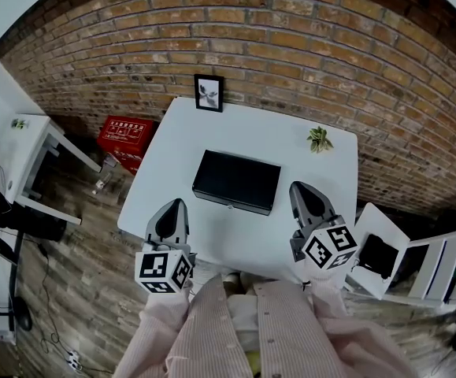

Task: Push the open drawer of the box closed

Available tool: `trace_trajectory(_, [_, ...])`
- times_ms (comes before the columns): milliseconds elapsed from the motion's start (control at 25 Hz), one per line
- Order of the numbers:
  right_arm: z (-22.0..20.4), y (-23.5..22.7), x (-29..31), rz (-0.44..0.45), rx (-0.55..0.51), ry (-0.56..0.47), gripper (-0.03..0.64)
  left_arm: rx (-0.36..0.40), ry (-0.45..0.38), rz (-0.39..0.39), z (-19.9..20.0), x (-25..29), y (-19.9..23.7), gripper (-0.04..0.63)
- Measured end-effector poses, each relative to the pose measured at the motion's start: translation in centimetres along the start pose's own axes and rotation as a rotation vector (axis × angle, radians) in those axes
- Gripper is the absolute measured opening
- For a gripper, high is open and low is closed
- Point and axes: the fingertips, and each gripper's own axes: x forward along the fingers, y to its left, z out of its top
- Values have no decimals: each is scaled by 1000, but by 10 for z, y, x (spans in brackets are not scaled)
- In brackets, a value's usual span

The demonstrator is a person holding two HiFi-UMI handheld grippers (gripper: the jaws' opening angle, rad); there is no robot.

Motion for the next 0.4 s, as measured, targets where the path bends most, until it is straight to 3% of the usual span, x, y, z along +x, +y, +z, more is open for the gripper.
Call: trace_trajectory(400, [-3, -4, -4, -28, 8, 4, 3, -4, 27, 9, -7, -3, -1, -5])
